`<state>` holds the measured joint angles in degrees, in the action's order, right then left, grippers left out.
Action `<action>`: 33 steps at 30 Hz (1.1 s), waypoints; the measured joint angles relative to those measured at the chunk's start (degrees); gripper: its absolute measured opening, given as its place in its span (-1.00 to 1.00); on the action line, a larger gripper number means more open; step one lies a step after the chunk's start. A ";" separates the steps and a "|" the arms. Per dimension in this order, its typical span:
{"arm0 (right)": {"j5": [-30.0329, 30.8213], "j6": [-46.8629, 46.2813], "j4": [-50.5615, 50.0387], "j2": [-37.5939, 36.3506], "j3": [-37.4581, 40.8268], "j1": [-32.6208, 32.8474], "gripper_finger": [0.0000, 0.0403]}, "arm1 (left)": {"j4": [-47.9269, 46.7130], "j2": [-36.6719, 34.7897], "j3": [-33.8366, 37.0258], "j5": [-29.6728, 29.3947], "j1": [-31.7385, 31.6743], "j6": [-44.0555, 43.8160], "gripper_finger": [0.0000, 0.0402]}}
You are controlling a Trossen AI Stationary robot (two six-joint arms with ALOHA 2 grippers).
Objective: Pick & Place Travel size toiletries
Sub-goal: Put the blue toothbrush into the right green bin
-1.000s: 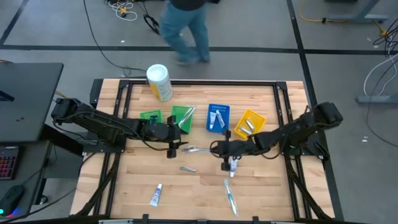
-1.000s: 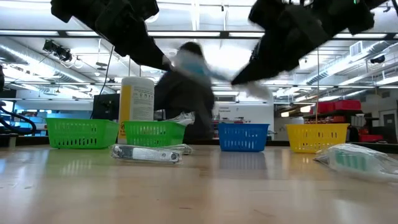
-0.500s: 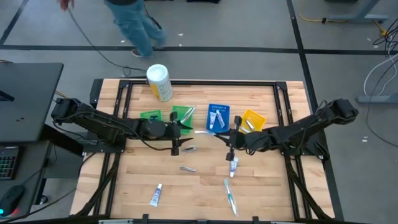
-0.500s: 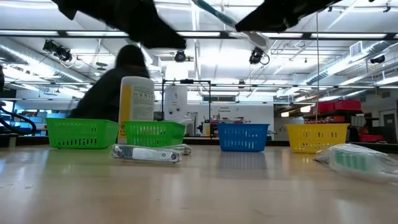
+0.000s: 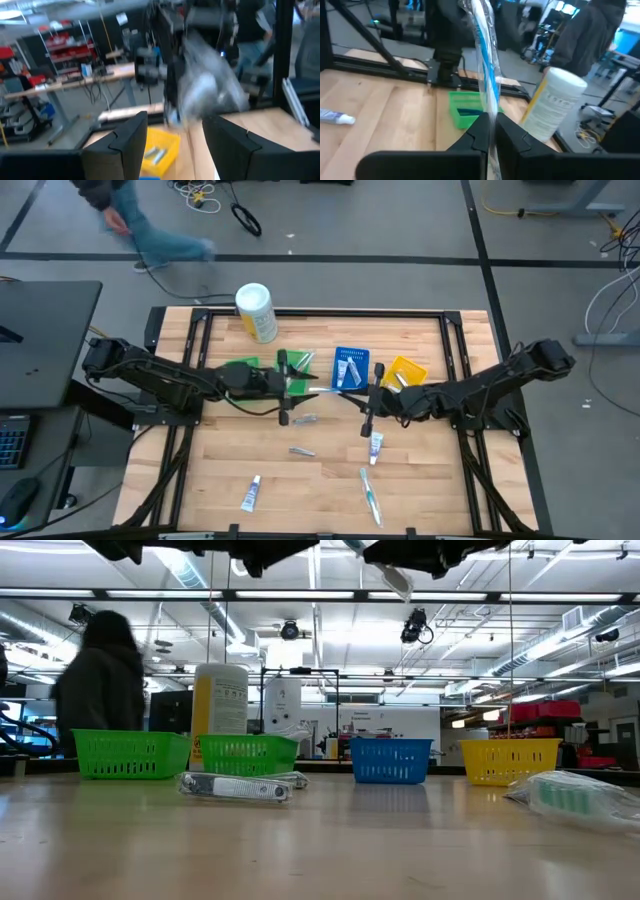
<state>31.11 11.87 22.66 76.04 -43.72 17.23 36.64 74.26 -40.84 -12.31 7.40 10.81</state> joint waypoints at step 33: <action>-12.25 -4.52 4.74 2.39 -0.02 -7.45 -0.90 | 4.75 0.00 0.00 1.24 -2.04 0.18 -0.56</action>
<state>18.85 7.35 27.40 78.43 -43.75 9.78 41.39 74.26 -40.84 -11.07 5.36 10.99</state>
